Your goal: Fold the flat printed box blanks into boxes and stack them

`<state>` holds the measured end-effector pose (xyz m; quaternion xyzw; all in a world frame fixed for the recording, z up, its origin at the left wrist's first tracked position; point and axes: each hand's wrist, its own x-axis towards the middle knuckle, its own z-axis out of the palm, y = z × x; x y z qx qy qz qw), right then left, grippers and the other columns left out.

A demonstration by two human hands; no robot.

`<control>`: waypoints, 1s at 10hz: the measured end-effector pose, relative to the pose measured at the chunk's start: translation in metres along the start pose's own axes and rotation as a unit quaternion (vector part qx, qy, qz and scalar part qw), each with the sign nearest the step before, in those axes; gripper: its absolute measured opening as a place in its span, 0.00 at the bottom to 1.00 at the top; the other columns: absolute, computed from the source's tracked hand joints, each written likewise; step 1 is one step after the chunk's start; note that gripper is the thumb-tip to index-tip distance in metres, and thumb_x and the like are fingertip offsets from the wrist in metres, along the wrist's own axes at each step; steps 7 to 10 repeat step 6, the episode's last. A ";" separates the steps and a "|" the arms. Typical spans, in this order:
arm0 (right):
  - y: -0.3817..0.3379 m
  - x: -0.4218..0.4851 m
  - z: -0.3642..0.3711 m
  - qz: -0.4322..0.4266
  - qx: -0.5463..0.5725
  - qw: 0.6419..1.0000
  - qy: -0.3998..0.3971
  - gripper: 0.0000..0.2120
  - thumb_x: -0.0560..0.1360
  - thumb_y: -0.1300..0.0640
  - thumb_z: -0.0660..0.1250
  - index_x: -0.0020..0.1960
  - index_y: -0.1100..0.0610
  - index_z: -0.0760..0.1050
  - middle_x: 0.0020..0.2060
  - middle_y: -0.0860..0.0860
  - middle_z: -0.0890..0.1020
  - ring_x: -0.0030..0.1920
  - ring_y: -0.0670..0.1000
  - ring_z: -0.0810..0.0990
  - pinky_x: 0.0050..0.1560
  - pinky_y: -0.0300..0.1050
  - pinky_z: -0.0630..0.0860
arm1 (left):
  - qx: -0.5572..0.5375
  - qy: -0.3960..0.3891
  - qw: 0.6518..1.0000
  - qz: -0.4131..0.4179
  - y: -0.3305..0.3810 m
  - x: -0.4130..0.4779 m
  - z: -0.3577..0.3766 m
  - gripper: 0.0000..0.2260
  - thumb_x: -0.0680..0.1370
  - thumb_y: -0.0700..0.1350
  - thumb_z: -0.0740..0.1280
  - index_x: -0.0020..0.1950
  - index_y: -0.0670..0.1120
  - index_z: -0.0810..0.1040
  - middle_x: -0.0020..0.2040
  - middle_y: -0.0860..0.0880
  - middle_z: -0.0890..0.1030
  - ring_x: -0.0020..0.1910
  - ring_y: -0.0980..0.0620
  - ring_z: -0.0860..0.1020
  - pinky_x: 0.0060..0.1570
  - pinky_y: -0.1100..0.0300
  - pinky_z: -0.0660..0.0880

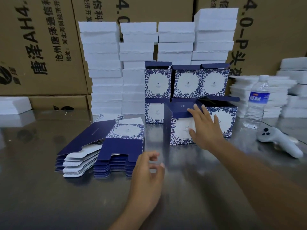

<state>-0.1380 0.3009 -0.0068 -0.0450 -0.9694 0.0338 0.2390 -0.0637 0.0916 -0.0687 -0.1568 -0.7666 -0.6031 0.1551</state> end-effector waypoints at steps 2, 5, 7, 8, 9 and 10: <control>-0.004 0.021 0.016 0.052 -0.021 0.998 -0.020 0.36 0.79 0.57 0.57 0.77 0.49 0.36 0.76 0.51 0.36 0.75 0.53 0.35 0.73 0.60 0.44 | -0.006 -0.011 1.000 0.005 -0.002 0.002 0.000 0.11 0.76 0.36 0.66 0.49 0.53 0.74 0.51 0.53 0.75 0.41 0.62 0.76 0.40 0.74 0.69; -0.039 -0.011 -0.052 -0.039 0.307 0.943 0.122 0.23 0.77 0.57 0.63 0.71 0.51 0.64 0.69 0.50 0.70 0.68 0.51 0.70 0.64 0.46 0.69 | -0.026 -0.018 0.999 -0.021 0.001 0.000 -0.002 0.10 0.76 0.35 0.65 0.49 0.51 0.75 0.47 0.51 0.78 0.40 0.57 0.76 0.40 0.73 0.69; -0.035 -0.067 -0.110 -0.099 0.498 0.838 0.200 0.08 0.73 0.51 0.67 0.52 0.44 0.77 0.47 0.44 0.83 0.46 0.44 0.83 0.45 0.31 0.74 | -0.036 -0.021 0.999 -0.024 0.001 0.000 -0.001 0.10 0.77 0.34 0.64 0.46 0.51 0.75 0.42 0.51 0.78 0.39 0.54 0.76 0.38 0.72 0.69; -0.035 -0.067 -0.110 -0.099 0.498 0.838 0.200 0.08 0.73 0.51 0.67 0.52 0.44 0.77 0.47 0.44 0.83 0.46 0.44 0.83 0.45 0.31 0.74 | -0.036 -0.021 0.999 -0.024 0.001 0.000 -0.001 0.10 0.77 0.34 0.64 0.46 0.51 0.75 0.42 0.51 0.78 0.39 0.54 0.76 0.38 0.72 0.69; -0.035 -0.067 -0.110 -0.099 0.498 0.838 0.200 0.08 0.73 0.51 0.67 0.52 0.44 0.77 0.47 0.44 0.83 0.46 0.44 0.83 0.45 0.31 0.74 | -0.036 -0.021 0.999 -0.024 0.001 0.000 -0.001 0.10 0.77 0.34 0.64 0.46 0.51 0.75 0.42 0.51 0.78 0.39 0.54 0.76 0.38 0.72 0.69; -0.035 -0.067 -0.110 -0.099 0.498 0.838 0.200 0.08 0.73 0.51 0.67 0.52 0.44 0.77 0.47 0.44 0.83 0.46 0.44 0.83 0.45 0.31 0.74 | -0.036 -0.021 0.999 -0.024 0.001 0.000 -0.001 0.10 0.77 0.34 0.64 0.46 0.51 0.75 0.42 0.51 0.78 0.39 0.54 0.76 0.38 0.72 0.69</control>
